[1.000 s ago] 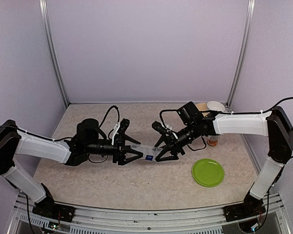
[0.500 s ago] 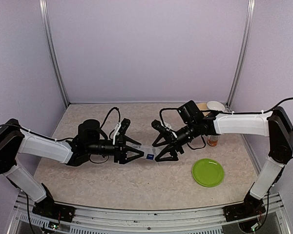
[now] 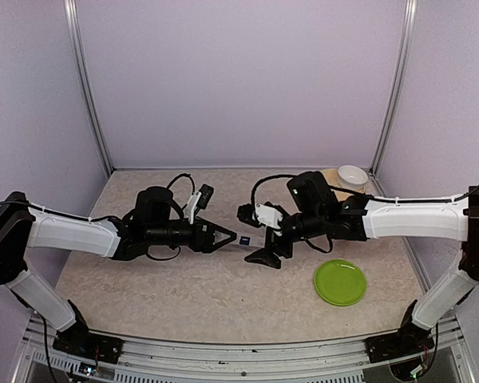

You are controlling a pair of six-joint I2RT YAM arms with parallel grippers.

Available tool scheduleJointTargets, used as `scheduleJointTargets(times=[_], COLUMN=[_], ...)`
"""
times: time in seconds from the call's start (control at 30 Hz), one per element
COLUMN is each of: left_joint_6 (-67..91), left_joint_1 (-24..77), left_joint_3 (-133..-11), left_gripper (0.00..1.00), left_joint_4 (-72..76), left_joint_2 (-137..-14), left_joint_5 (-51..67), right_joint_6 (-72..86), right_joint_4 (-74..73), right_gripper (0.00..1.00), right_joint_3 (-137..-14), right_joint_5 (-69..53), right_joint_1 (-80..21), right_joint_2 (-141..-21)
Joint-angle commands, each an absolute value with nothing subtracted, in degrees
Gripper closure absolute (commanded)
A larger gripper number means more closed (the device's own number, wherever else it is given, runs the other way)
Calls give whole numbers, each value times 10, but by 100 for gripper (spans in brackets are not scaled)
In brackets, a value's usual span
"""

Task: Sort the pills into containers
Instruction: Open the lid of the pill container.

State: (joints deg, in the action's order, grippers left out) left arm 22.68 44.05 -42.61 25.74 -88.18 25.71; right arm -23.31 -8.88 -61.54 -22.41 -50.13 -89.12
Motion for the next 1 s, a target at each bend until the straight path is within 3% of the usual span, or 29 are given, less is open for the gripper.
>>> scheduleJointTargets(times=[0.0,0.17,0.4,0.53,0.97], left_joint_6=[263,281,307,314,323], left_joint_1=[439,438,434,434,433], left_joint_3=[-453,-458,-462,-463,-470], left_gripper=[36,36,36,36,36], left_joint_4=[204,180,166,168,170], left_joint_2=[-883,-879,-880,-880,-878], left_joint_5=[221,196,185,184,185], right_joint_6=[-285,-325,-363,-379,-377], right_joint_4=[-1,79,162,186,174], right_gripper=[0,8,33,42,48], right_joint_3=[-577,-541,-512,-502,-514], right_joint_5=[-41,57,128,142,105], right_joint_1=[-549,-594,-621,-627,-632], right_joint_2=[-876,-870,-880,-889,-924])
